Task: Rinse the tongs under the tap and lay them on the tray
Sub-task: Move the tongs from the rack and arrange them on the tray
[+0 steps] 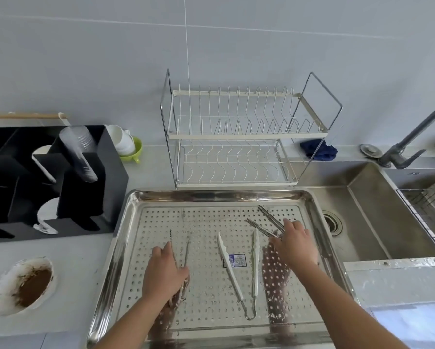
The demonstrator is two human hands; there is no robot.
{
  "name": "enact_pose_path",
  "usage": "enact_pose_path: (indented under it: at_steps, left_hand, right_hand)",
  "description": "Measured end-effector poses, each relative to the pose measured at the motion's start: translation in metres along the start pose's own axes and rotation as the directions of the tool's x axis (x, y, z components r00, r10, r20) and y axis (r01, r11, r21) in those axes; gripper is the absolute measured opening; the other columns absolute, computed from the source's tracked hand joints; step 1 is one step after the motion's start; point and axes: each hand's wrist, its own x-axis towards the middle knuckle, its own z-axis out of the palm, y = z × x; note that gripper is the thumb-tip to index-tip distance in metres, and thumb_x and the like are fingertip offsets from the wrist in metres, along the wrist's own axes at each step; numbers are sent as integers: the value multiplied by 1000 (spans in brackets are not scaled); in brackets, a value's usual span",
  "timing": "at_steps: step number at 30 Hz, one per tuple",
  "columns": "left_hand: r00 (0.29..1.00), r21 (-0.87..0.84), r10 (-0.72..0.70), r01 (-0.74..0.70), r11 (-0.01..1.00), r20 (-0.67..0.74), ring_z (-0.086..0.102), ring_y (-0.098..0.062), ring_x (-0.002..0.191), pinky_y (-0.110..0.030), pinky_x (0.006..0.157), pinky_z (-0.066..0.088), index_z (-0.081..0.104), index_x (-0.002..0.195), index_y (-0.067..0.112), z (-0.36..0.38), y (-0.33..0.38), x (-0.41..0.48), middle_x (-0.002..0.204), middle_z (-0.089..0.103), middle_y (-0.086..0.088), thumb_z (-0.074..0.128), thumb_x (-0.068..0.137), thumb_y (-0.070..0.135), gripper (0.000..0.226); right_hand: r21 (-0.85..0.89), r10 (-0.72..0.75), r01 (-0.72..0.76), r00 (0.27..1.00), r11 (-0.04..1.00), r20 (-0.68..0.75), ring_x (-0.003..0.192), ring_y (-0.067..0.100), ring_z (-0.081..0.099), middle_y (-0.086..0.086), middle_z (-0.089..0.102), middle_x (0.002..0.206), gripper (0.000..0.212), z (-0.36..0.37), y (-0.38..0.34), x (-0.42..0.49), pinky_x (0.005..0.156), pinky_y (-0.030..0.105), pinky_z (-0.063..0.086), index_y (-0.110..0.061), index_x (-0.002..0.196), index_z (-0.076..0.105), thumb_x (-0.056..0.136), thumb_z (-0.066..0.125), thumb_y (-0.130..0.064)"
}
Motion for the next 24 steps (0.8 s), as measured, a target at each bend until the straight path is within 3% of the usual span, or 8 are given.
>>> enact_pose_path:
  at_steps: [4, 13, 16, 19, 22, 24]
  left_hand:
    - [999, -21, -33, 34, 999, 21, 54, -10, 83, -18, 57, 38, 33, 152, 17, 0, -1, 4, 108, 37, 4, 73, 80, 48, 87]
    - [998, 11, -40, 40, 999, 39, 55, -8, 78, -17, 55, 38, 25, 156, 19, -3, -1, 1, 126, 46, -4, 69, 84, 53, 91]
    - [999, 15, -37, 37, 999, 40, 53, -8, 78, -17, 54, 36, 25, 156, 20, -6, -3, 0, 124, 46, -3, 68, 84, 54, 90]
    - [999, 23, -35, 34, 999, 41, 52, -8, 80, -17, 57, 36, 25, 156, 21, -6, -4, -1, 123, 47, -2, 68, 84, 53, 89]
    - [998, 25, -38, 37, 999, 47, 57, -12, 88, -19, 64, 42, 24, 157, 21, -6, -4, -1, 131, 47, -6, 67, 85, 53, 90]
    - [998, 24, -37, 36, 999, 51, 62, -16, 98, -21, 68, 45, 22, 158, 20, -7, -4, -1, 138, 46, -8, 67, 85, 53, 91]
  right_hand:
    - [-87, 8, 0, 996, 996, 85, 134, 25, 46, 2, 49, 144, 58, 1, -2, 12, 97, 38, 54, -23, 141, 47, 94, 67, -48]
    - [-118, 17, -8, 997, 993, 77, 108, 19, 53, 1, 59, 115, 22, 5, 5, 20, 79, 33, 57, -22, 104, 58, 90, 70, -35]
    - [-66, 48, -44, 997, 997, 58, 100, 18, 55, 0, 60, 108, 26, 0, 7, 17, 74, 34, 59, -22, 98, 56, 87, 70, -40]
    - [9, 17, -18, 1000, 1000, 21, 95, 13, 59, -3, 59, 107, 43, -2, -5, 3, 73, 28, 57, -19, 117, 61, 86, 71, -48]
    - [111, -110, 101, 991, 989, 78, 74, 2, 58, -12, 54, 94, 44, 1, -47, -29, 53, 14, 47, -23, 114, 60, 86, 68, -56]
    - [167, -182, 159, 974, 973, 134, 68, -1, 60, -12, 57, 94, 44, 11, -81, -53, 45, 12, 42, -27, 111, 58, 85, 64, -61]
